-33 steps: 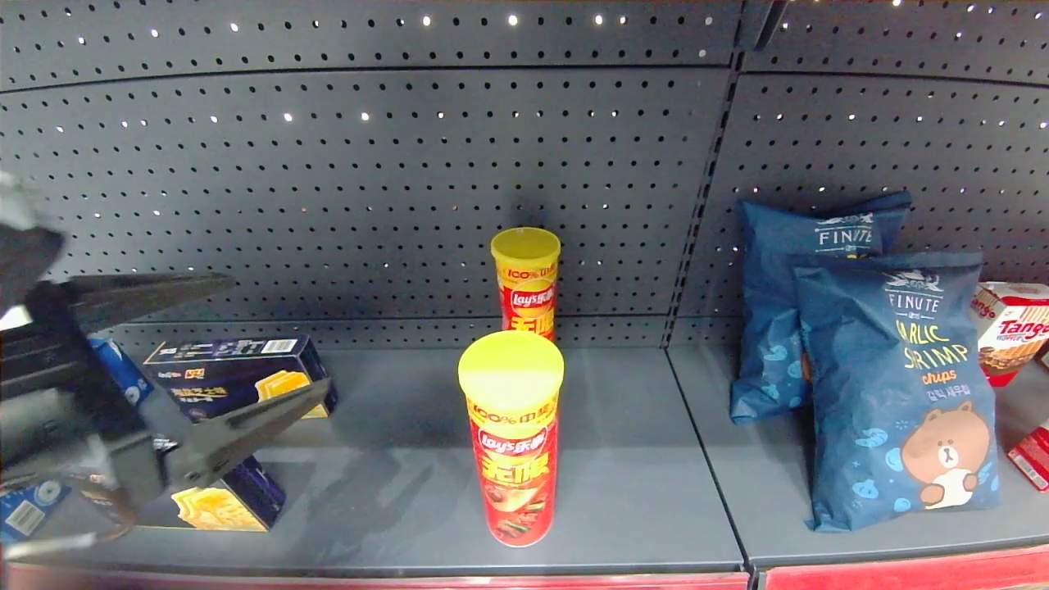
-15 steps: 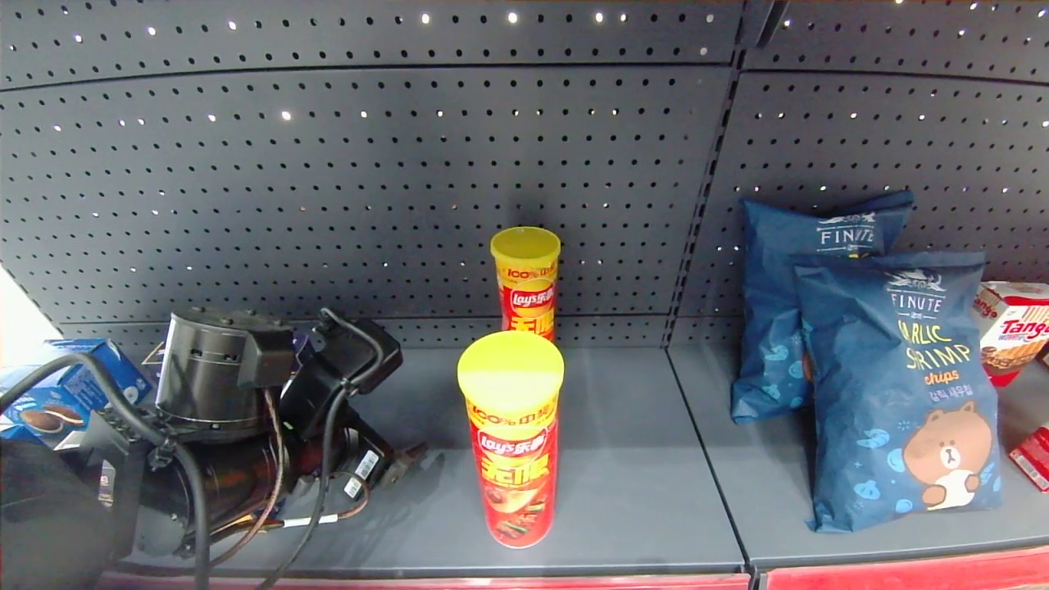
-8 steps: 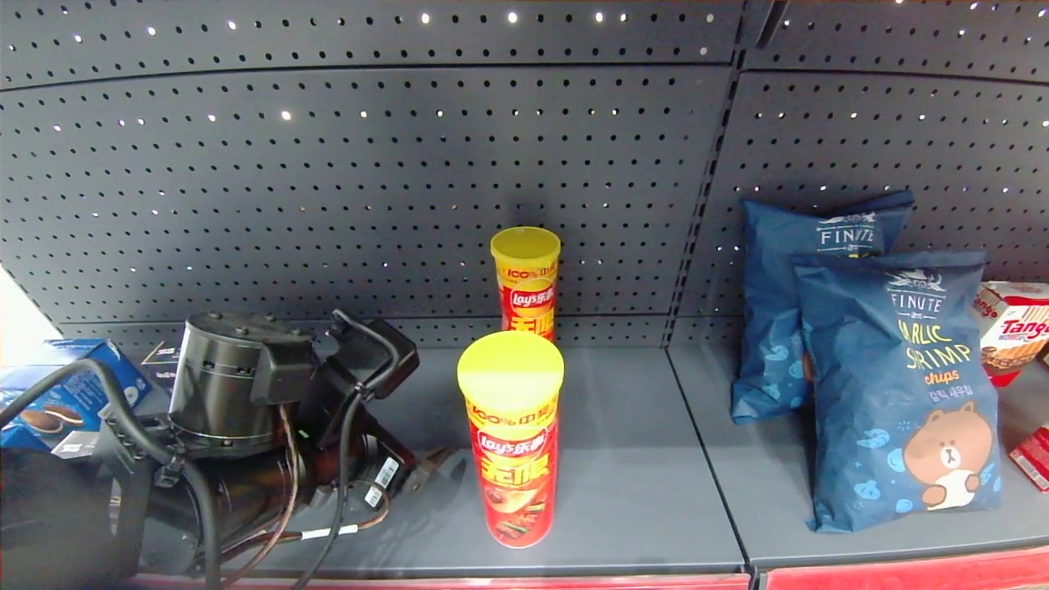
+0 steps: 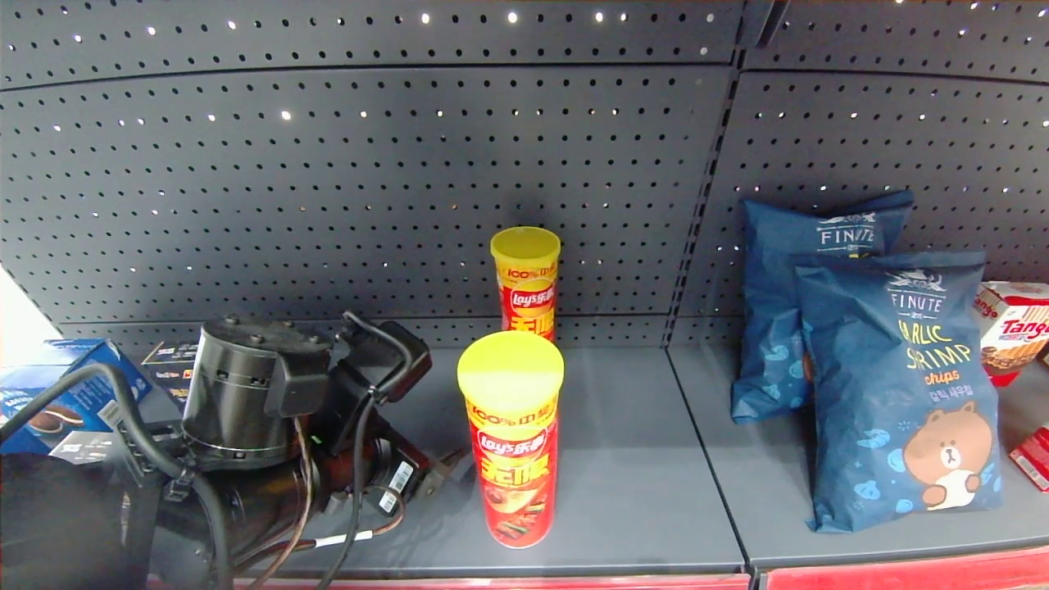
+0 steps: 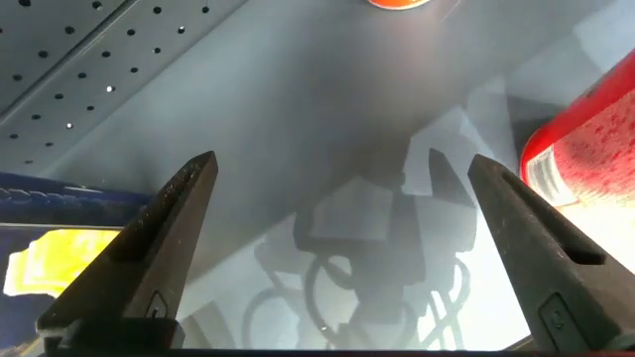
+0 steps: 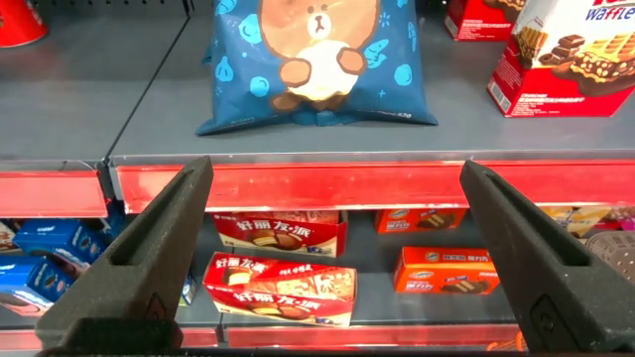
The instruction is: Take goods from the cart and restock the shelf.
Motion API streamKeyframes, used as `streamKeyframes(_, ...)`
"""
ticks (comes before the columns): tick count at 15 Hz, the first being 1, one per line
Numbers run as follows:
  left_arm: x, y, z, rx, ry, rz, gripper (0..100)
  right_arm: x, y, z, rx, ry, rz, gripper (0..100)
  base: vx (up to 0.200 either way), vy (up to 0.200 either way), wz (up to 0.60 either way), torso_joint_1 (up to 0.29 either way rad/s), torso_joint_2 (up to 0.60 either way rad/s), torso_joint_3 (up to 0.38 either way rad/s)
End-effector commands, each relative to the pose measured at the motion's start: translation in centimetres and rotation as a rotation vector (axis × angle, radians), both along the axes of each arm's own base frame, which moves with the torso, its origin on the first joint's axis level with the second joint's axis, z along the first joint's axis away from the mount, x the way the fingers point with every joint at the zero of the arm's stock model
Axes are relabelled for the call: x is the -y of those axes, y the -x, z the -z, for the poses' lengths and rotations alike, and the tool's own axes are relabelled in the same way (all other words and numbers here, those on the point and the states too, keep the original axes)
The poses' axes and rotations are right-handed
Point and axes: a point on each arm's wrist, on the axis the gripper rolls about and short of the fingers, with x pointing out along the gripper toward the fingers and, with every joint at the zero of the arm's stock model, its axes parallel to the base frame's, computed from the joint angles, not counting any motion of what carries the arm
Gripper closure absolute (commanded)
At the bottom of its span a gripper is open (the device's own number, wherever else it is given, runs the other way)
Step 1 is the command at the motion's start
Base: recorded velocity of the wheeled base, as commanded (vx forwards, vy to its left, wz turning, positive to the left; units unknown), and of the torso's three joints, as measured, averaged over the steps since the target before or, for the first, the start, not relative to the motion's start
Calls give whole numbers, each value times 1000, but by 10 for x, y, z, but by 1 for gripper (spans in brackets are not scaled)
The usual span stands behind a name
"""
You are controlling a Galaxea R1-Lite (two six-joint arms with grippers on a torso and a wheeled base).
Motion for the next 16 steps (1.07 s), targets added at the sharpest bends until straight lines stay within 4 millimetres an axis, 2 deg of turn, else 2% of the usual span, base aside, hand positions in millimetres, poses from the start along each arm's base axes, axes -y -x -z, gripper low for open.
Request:
streamKeyframes(1, 5, 3, 0, 0, 4, 19, 0, 0, 0, 0, -1, 0, 0, 0, 0, 0, 0, 0, 0, 0)
streamKeyframes(16, 19, 5, 1, -6, 17, 39, 0, 0, 0, 0, -1, 0, 0, 0, 0, 0, 0, 0, 0, 0)
